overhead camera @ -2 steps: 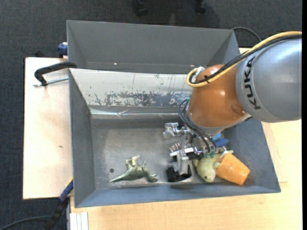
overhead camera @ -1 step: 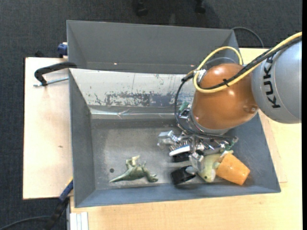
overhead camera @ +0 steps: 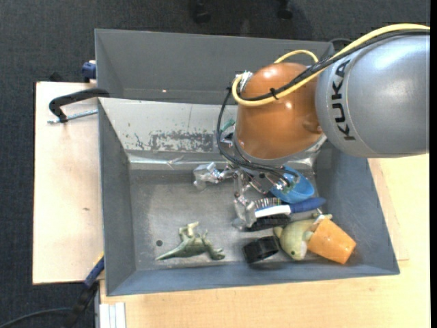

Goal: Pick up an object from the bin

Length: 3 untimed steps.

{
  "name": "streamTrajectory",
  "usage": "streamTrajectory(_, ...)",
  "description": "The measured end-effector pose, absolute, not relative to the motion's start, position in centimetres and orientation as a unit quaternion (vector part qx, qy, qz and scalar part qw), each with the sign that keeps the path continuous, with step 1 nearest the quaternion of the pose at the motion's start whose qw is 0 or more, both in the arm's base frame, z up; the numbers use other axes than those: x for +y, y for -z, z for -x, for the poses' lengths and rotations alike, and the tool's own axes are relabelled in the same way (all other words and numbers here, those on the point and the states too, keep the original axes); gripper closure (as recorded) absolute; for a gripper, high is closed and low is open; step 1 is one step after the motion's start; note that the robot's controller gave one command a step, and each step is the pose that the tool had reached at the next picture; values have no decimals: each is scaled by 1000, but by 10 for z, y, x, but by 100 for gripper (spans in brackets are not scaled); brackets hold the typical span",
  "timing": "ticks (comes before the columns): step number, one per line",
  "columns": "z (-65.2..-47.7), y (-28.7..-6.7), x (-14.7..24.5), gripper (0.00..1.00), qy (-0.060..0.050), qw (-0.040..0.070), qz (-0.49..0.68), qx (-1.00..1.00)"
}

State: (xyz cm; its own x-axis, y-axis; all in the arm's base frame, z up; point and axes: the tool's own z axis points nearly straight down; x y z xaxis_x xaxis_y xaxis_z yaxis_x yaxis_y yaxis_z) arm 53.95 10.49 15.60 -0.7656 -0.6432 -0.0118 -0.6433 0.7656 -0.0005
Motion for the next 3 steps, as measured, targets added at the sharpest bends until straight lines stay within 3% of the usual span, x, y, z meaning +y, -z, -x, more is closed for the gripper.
streamTrajectory(1, -518, -207, 174, 0, -1, 6, 419, 908)
streamTrajectory(2, -501, -146, 107, 0, 0, -3, 404, 915)
streamTrajectory(3, -490, -74, 171, 0, -3, -2, 441, 897)
